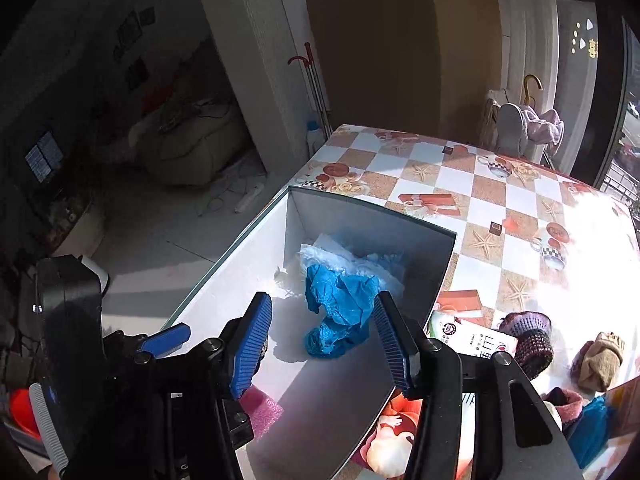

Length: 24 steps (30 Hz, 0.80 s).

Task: Organize soft objects
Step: 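Open the left tool to drop the leopard-print fabric while the right tool releases the blue mesh into the box, then move both open tools back over the table toward the remaining soft items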

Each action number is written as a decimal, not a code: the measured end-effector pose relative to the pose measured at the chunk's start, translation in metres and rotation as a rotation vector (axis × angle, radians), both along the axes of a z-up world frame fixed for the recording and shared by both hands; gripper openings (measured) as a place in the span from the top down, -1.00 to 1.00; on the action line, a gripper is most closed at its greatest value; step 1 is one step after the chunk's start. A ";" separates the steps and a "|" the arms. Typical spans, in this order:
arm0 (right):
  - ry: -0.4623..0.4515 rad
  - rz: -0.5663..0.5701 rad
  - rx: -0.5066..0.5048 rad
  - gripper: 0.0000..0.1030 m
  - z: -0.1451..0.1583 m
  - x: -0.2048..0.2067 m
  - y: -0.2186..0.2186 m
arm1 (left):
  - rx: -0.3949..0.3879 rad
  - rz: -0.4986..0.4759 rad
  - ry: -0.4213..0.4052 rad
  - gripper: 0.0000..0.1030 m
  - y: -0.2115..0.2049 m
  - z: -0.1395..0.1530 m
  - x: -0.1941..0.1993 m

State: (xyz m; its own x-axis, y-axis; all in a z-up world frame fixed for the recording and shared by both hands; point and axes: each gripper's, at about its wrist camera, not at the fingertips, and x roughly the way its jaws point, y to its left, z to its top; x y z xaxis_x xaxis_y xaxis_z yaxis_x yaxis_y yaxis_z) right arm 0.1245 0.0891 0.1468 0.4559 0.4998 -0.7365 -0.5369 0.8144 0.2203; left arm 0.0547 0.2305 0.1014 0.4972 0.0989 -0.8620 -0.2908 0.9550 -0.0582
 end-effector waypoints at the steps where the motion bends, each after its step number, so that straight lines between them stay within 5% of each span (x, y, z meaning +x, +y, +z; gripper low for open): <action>1: -0.006 -0.011 0.009 -0.07 0.001 -0.003 -0.008 | -0.003 -0.002 -0.001 -0.53 -0.001 0.001 -0.001; 10: -0.083 -0.170 -0.068 -0.07 -0.016 -0.044 -0.117 | 0.001 -0.096 -0.060 -0.53 -0.050 0.018 -0.011; 17: -0.021 -0.311 -0.157 -0.07 -0.064 -0.065 -0.199 | 0.007 -0.243 -0.078 -0.53 -0.128 0.030 -0.011; 24: 0.057 -0.436 -0.125 -0.07 -0.091 -0.081 -0.261 | 0.031 -0.419 -0.057 -0.53 -0.215 0.020 -0.001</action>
State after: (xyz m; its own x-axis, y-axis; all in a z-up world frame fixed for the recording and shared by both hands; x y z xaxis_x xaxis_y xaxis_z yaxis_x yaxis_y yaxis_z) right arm 0.0439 -0.1716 0.0562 0.5609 0.1755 -0.8091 -0.1274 0.9839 0.1251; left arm 0.0534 0.0155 0.1210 0.5468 -0.0965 -0.8317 0.1254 0.9916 -0.0326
